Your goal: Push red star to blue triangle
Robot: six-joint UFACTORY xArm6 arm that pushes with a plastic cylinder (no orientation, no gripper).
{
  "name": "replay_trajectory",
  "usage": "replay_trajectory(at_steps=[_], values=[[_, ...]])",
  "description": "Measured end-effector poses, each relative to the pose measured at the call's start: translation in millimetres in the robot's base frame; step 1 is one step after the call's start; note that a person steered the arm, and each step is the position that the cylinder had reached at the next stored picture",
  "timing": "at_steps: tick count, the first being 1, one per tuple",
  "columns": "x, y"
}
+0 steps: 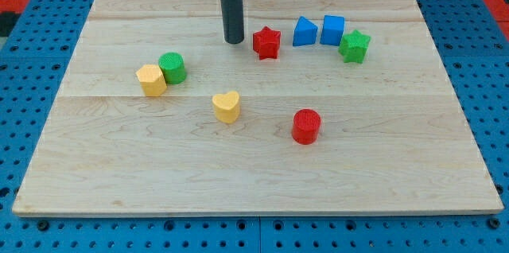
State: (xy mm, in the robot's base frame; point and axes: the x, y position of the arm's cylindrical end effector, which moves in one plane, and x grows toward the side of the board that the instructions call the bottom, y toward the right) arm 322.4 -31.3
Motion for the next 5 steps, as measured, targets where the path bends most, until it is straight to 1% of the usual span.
replay_trajectory(at_steps=[2,3,4,5], values=[[-0.1,29.1],[-2.8,32.8],[-4.2,15.4],[-4.2,-22.3]])
